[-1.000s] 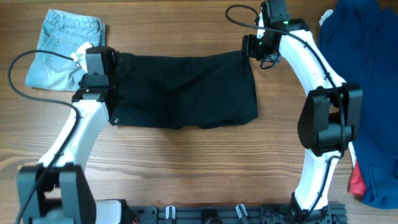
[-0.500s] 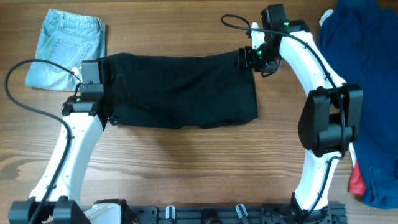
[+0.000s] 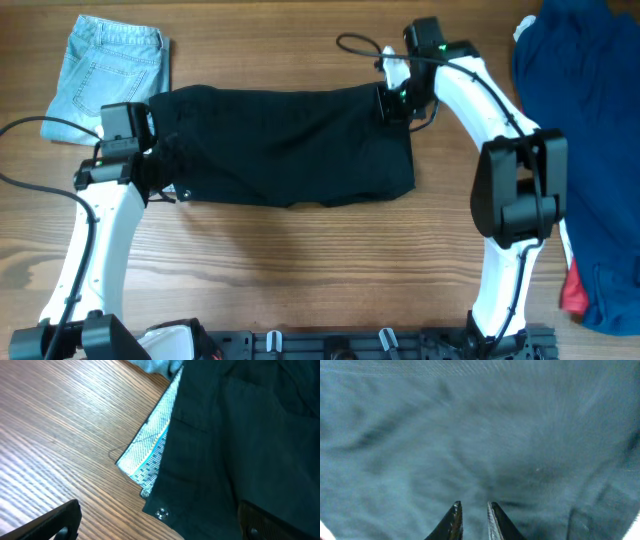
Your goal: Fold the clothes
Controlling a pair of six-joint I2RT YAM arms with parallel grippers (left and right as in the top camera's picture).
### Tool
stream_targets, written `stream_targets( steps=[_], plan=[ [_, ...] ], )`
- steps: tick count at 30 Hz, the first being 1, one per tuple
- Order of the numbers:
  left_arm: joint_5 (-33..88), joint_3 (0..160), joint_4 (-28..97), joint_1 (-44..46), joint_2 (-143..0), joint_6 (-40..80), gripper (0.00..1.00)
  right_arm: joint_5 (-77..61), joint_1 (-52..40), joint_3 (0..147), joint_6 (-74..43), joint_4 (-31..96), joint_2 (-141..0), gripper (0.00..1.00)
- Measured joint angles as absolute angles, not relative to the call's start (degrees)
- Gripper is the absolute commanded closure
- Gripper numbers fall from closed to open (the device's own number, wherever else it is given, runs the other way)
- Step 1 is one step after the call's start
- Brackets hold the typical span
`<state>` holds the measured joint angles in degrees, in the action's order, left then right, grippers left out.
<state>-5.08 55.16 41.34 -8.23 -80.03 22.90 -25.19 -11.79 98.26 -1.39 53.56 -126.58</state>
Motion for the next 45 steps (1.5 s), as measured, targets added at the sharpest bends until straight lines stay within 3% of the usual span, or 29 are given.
stream_targets(
  steps=[12,27,41,45],
  plan=[
    [8.9,55.2,37.4,-11.4,-86.7,11.2,0.00,-29.6,-9.5,90.5,-6.2,47.2,-127.9,0.78],
    [10.5,55.2,19.5,-14.8,-97.8,8.7,0.00,-31.6,-6.0,88.7,-9.2,50.7,-127.3,0.78],
    [13.3,55.3,16.6,-14.8,-103.2,5.7,0.04,-31.6,-6.0,88.5,-9.2,50.1,-127.2,0.78],
    [14.5,56.2,14.1,-14.8,-104.8,5.2,0.15,-31.6,-6.0,88.4,-9.2,49.9,-127.2,0.78]
  ],
)
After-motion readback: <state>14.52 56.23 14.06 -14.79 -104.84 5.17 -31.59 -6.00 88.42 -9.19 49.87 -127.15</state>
